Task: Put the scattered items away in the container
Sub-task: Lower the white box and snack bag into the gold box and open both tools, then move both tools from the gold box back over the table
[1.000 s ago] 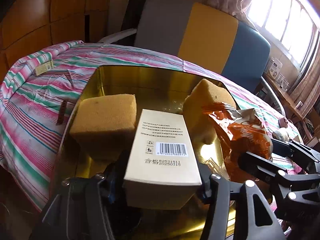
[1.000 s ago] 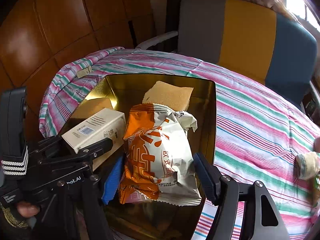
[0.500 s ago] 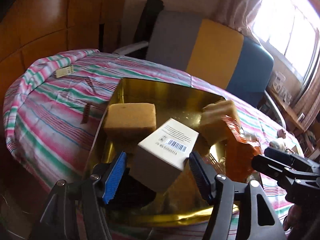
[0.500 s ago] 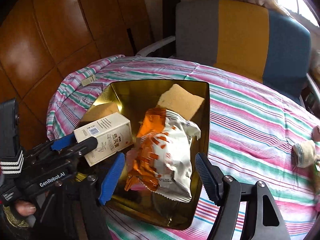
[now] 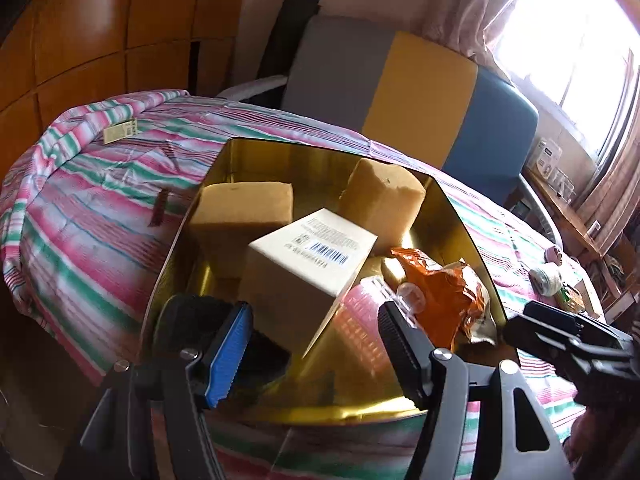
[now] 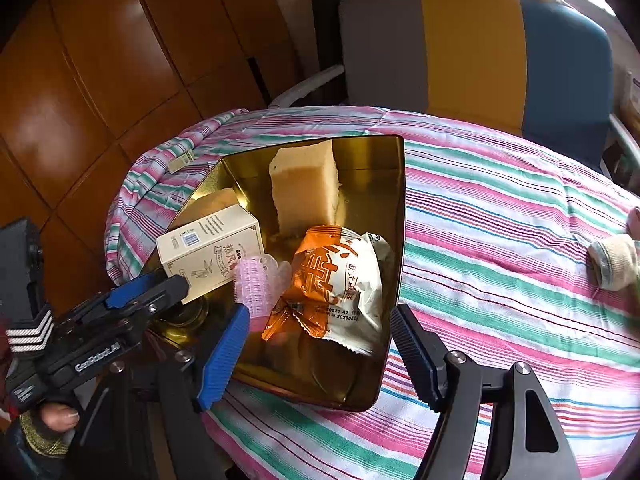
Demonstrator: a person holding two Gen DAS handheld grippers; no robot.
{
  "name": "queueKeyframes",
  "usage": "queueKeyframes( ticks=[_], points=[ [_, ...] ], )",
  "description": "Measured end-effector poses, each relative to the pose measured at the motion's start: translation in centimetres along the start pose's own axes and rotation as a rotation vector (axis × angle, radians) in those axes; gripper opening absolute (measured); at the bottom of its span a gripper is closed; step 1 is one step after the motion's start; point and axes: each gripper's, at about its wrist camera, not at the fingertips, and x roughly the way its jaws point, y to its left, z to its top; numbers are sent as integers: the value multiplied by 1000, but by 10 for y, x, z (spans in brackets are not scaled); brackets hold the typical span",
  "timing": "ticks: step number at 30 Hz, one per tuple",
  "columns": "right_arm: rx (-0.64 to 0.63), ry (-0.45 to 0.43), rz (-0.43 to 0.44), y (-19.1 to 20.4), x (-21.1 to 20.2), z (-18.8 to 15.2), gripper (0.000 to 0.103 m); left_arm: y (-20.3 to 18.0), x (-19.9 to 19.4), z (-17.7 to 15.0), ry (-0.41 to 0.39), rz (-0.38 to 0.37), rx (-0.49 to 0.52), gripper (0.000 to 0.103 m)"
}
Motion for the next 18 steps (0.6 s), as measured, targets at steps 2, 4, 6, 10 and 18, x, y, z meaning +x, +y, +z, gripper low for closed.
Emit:
queueKeyframes(
  ticks=[2,4,6,10,18],
  points=[
    [1,-6,0,0,-2,-1,74,-3,9,5,14,2,10,66],
    [1,-13,0,-1,-5,-2,74,-6,19,9,27,7,21,66],
    [8,-20,-6,-4,-9,-3,74,-9,20,11,20,18,30,66],
    [39,-32,-25,-18,-19,-7,74,-16,12,13,-15,45,46,66],
    [175,-69,-111,-81,-53,-36,75,-41,-20,9,-99,44,99,66]
  ],
)
